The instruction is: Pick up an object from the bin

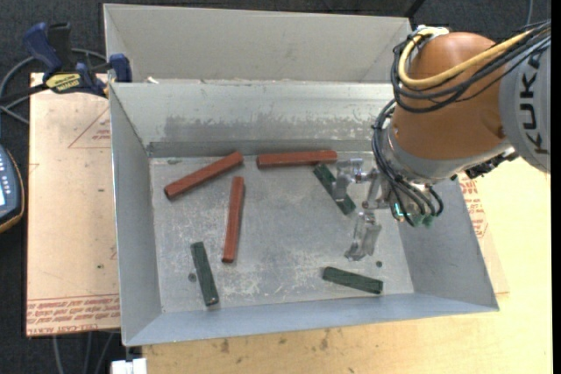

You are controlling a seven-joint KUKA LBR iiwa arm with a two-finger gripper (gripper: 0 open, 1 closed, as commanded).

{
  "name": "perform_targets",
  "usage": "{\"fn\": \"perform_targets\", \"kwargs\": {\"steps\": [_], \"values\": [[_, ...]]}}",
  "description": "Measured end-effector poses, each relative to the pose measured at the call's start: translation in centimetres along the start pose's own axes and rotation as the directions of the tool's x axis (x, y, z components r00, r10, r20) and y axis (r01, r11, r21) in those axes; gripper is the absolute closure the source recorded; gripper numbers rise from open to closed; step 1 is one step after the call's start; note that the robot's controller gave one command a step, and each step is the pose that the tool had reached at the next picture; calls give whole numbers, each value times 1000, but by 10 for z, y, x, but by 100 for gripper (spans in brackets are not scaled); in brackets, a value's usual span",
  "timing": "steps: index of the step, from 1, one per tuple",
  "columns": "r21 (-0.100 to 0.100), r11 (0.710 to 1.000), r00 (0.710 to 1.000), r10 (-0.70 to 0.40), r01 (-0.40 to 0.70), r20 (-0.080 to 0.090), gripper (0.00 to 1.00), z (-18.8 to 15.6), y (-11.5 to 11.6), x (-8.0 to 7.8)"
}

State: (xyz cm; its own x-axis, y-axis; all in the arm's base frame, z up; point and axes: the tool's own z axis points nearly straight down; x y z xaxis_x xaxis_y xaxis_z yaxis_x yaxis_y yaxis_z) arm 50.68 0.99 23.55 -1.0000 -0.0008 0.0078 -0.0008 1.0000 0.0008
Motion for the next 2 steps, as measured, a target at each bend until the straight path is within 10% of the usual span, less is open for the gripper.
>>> {"fn": "perform_targets", "kwargs": {"steps": [1,2], "values": [[0,1000,1000,23,-23,-1,0,138,-61,20],[0,1000,1000,19,-19,7,100,134,-59,18]]}}
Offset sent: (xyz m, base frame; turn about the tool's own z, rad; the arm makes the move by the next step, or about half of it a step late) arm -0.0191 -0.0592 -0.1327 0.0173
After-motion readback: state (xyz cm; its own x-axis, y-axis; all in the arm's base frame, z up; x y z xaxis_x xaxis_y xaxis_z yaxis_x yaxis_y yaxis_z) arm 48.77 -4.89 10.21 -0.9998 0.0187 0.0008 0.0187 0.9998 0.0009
